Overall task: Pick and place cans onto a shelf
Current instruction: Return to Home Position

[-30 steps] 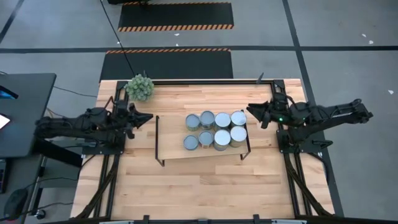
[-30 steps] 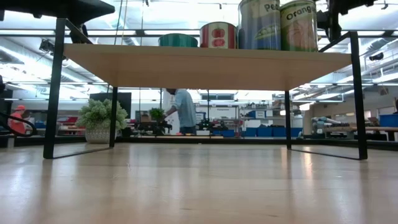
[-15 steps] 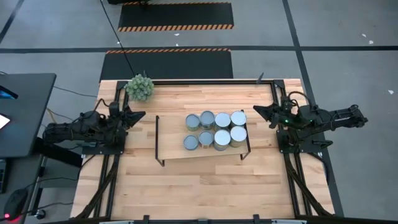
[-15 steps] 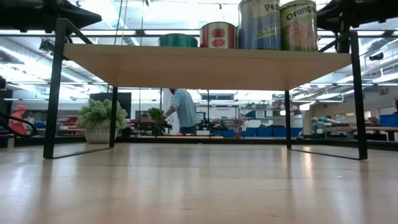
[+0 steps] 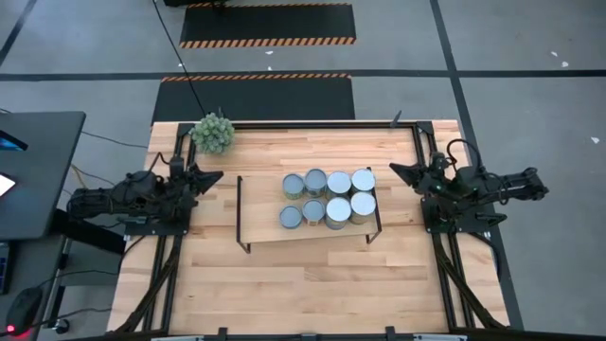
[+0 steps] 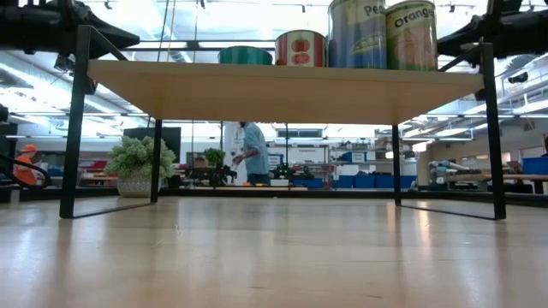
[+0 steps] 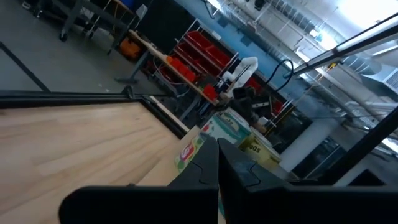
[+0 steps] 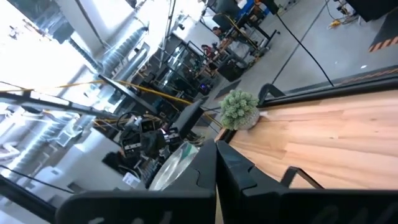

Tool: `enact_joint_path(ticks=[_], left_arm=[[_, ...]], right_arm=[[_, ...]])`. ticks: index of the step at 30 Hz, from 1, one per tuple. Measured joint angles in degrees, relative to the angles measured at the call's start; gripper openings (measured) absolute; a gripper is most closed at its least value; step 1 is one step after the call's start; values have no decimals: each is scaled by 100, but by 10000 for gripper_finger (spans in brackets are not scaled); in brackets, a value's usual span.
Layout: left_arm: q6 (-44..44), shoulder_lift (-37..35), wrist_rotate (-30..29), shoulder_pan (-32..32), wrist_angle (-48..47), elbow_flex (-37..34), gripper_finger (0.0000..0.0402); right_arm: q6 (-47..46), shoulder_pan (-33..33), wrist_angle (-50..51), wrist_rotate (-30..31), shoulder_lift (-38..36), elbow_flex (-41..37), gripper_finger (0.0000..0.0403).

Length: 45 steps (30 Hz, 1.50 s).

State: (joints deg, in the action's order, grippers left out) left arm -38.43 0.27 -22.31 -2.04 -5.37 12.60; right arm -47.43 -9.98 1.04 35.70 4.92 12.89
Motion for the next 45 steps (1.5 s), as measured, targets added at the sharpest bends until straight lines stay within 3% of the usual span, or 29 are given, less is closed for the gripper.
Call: enact_joint_path(ticks=[16,30,36,40,45], left_arm=[[-269,4,-12,0,0,0,2],[-139,9,-333,0,-181,4,2],[-216,9,-892,0,-1207,7,2],[-816,9,-1365,0,-2147,7,8],[-1562,9,-1375,0,-2935,7,24]], right_arm=[[-351,0,-1423,171,-177,-1243,1],[-308,198,-1223,76,-159,-1253,1],[-248,199,-1058,114,-157,-1253,18],[-131,199,-839,117,-157,-1253,26],[978,199,-551,49,-155,-1253,26]])
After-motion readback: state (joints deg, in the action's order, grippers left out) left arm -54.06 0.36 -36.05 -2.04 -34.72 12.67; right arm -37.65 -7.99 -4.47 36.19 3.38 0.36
